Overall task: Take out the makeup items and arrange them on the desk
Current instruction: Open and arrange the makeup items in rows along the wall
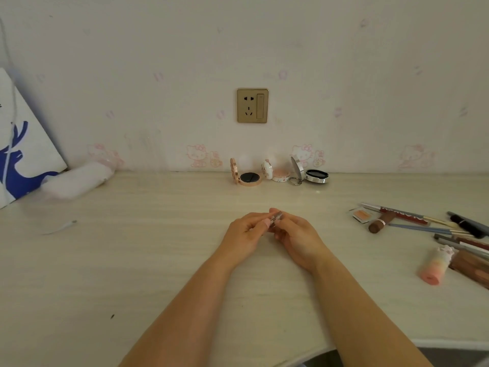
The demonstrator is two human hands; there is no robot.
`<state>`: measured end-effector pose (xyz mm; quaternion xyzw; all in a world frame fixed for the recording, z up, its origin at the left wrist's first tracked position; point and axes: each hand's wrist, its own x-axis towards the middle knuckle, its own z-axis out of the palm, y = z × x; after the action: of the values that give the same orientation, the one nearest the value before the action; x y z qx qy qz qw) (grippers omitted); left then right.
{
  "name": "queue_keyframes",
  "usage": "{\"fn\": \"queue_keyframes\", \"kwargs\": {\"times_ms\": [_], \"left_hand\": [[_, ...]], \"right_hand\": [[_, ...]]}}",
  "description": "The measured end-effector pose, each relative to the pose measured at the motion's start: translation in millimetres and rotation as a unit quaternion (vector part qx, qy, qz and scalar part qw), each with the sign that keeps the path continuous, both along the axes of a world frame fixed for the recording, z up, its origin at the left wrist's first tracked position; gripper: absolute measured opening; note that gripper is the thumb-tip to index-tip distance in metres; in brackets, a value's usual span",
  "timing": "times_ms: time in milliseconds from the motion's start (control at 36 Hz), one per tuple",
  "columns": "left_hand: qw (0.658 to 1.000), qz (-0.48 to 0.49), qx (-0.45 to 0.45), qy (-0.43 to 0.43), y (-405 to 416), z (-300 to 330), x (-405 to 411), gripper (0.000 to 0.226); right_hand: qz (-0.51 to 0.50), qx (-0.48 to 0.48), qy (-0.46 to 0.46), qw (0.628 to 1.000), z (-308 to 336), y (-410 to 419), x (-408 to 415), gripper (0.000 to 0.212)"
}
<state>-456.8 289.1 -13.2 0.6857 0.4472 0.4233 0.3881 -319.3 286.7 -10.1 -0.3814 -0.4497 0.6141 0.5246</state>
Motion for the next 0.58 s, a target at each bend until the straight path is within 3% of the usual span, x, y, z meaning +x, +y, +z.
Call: {"fn": "queue_keyframes", "kwargs": {"times_ms": [83,389,583], "left_hand": [[1.0,0.004,-0.002,0.006,-0.3,-0.5,0.4,0.029],[0.999,0.047,-0.013,-0.018,-0.8,-0.7,0.8,0.028],[0.998,0.05,-0.012,-0.021,-1.3,-1.1,0.5,0.024]], "right_hand": [[-0.005,0.0,-0.013,1.0,0.2,-1.3,-0.4,0.028],[-0.138,0.095,-0.216,0.962,-1.9,-4.7,-5.1,0.038],[-0.163,0.1,-0.232,0.954,0.2,-5.5,-5.9,0.043]]}}
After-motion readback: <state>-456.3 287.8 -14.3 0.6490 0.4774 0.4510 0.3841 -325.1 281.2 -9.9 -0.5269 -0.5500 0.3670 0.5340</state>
